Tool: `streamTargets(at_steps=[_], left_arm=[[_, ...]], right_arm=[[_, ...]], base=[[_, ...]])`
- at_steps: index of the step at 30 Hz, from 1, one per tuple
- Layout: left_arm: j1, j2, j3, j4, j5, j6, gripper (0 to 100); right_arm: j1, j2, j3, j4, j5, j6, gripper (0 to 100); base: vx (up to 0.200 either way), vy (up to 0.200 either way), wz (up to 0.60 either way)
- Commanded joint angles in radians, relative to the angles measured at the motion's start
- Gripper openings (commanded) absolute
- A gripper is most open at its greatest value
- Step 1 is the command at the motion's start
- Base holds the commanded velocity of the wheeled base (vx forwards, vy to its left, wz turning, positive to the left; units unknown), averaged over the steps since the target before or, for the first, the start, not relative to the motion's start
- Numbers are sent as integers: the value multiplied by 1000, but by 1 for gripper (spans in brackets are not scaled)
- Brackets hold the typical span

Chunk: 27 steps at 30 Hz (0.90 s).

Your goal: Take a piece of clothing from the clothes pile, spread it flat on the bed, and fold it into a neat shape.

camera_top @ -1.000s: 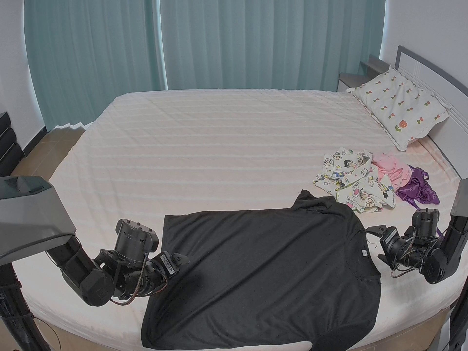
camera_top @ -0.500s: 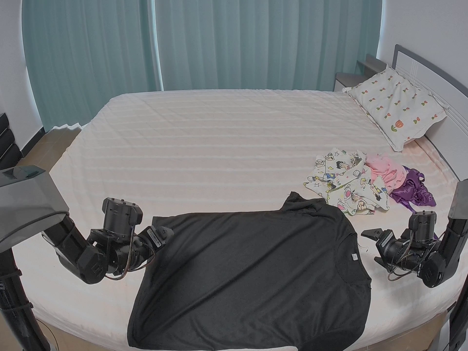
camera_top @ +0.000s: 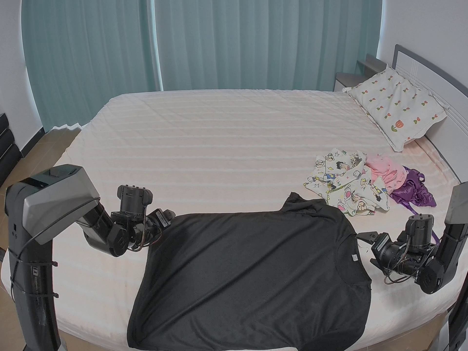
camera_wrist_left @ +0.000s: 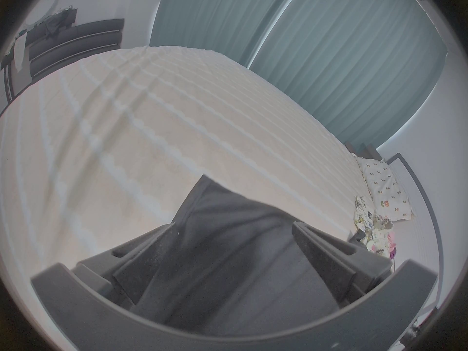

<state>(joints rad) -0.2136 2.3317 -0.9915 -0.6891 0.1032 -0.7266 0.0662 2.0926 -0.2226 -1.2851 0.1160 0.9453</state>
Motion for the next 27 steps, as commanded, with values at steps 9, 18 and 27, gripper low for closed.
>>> streamTargets(at_steps=[9, 18, 27], left_arm=[[40, 264, -323, 11, 9, 76, 100], [65, 296, -369, 10, 84, 139, 100], [54, 287, -311, -12, 75, 130, 100]], right_arm=[[21, 1, 15, -10, -2, 1, 100], [21, 3, 17, -10, -1, 1, 100], [20, 7, 15, -10, -1, 3, 100]], base=[[0, 0, 0], [0, 0, 0], [0, 0, 0]])
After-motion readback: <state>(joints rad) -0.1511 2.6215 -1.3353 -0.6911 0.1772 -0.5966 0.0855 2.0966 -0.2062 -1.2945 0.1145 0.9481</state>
